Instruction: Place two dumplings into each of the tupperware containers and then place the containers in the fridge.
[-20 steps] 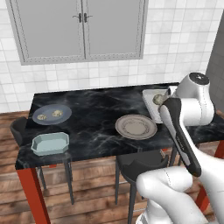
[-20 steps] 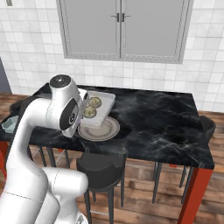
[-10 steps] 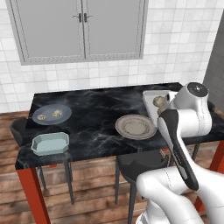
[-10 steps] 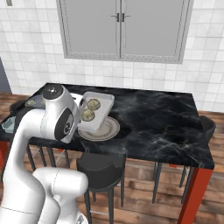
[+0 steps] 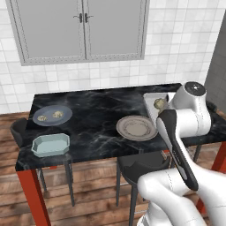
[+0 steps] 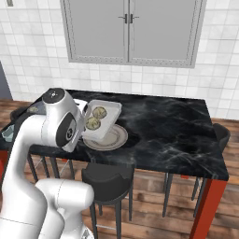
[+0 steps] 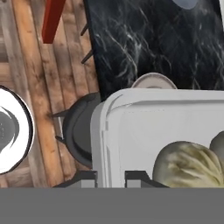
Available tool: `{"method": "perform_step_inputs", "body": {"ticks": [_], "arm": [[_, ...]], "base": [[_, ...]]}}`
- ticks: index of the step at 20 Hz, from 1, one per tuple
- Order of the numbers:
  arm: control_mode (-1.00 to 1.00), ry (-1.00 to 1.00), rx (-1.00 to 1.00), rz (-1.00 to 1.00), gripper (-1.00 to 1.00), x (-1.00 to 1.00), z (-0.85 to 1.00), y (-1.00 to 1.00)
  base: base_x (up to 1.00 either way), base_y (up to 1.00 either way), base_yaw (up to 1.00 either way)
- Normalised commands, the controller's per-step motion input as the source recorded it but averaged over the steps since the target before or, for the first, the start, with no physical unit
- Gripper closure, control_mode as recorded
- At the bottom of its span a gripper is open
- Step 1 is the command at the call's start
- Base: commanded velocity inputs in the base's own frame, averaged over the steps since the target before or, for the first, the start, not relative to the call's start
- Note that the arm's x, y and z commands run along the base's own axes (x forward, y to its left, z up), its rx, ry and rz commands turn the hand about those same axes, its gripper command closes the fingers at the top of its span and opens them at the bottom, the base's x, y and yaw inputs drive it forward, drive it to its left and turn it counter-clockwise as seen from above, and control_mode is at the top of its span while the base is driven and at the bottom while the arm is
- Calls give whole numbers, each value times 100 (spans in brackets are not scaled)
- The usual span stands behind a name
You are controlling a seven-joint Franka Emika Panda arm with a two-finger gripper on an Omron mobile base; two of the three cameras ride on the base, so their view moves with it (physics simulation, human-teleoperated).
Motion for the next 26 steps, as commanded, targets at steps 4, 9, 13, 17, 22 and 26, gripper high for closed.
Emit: {"method": "perform_step_inputs", "body": {"ticks": [4, 9, 13, 17, 22, 26], "arm": [[100, 0, 0, 0, 100, 0, 0, 0], [100, 0, 0, 0, 100, 0, 0, 0], [100, 0, 0, 0, 100, 0, 0, 0], [100, 0, 0, 0, 100, 0, 0, 0], [100, 0, 0, 0, 100, 0, 0, 0], [100, 0, 0, 0, 100, 0, 0, 0]], "base": [[-35, -1, 1], [-100, -9, 36], [-40, 31, 98], [-29, 36, 100], [-28, 40, 100], [26, 21, 84]]}}
